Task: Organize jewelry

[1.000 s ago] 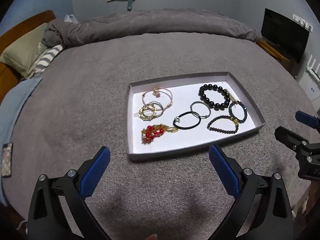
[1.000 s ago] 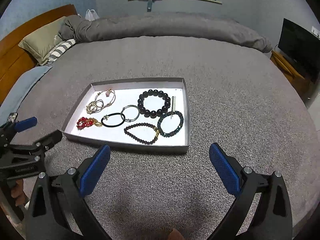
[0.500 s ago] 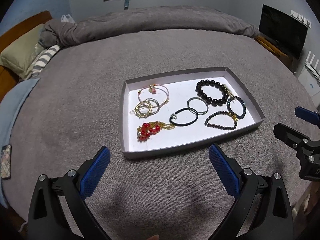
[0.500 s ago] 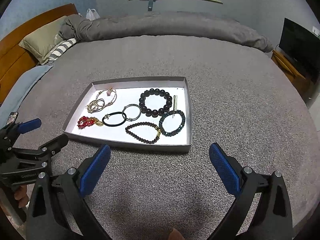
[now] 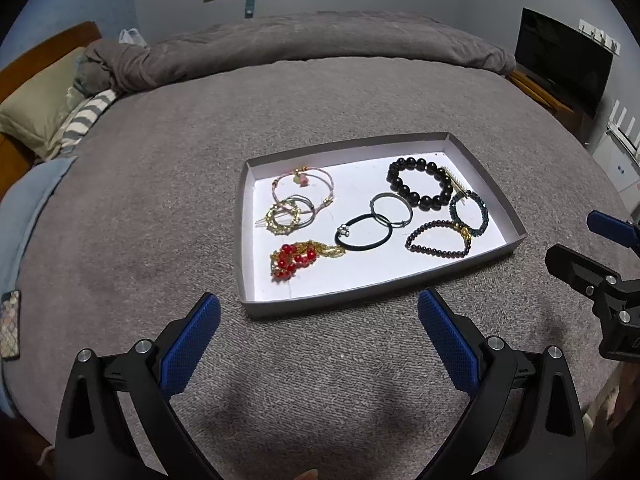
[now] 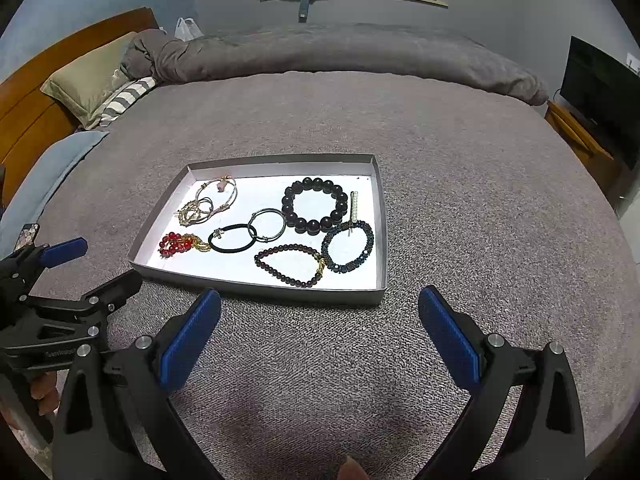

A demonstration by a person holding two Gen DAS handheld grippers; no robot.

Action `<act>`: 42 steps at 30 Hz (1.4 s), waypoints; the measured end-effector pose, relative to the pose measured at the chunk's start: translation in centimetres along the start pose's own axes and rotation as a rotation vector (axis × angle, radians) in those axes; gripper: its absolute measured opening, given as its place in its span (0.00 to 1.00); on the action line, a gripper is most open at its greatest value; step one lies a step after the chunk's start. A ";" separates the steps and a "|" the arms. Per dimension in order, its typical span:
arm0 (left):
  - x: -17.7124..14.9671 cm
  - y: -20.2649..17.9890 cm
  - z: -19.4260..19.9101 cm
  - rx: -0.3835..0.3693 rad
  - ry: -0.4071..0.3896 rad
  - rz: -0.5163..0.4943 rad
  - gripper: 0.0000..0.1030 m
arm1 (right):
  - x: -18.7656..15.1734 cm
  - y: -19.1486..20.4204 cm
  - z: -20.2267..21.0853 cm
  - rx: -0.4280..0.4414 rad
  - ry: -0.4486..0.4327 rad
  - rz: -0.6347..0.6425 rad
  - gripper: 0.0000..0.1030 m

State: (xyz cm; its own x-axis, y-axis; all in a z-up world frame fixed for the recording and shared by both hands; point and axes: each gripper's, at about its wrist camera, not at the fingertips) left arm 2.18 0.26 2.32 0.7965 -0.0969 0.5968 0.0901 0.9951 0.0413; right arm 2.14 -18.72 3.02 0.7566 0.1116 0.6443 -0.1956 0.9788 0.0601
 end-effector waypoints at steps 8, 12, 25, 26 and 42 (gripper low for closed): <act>0.0 -0.1 0.0 -0.001 -0.001 -0.003 0.97 | -0.1 0.1 0.2 0.000 -0.004 0.004 0.95; -0.1 -0.2 0.0 0.000 0.003 -0.007 0.97 | 0.0 0.1 0.2 0.001 -0.004 0.004 0.95; -0.1 -0.3 -0.1 -0.003 0.006 -0.015 0.97 | -0.1 0.1 0.3 0.000 -0.007 0.004 0.95; -0.1 -0.3 -0.1 -0.004 0.006 -0.015 0.97 | 0.0 0.1 0.3 0.001 -0.006 0.004 0.95; -0.2 -0.5 -0.2 -0.004 0.010 -0.021 0.97 | 0.0 0.1 0.4 -0.001 -0.007 0.005 0.95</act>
State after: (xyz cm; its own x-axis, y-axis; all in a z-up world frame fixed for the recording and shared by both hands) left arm 2.09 -0.22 2.06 0.8004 -0.1179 0.5878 0.1094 0.9927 0.0501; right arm 1.87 -18.72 3.29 0.7512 0.1151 0.6500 -0.1986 0.9785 0.0562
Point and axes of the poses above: each gripper's, at about its wrist camera, not at the fingertips, and z roughly against the way its jaws point, y to its left, x to its top, and after that the axes turned 1 degree about x, right-handed
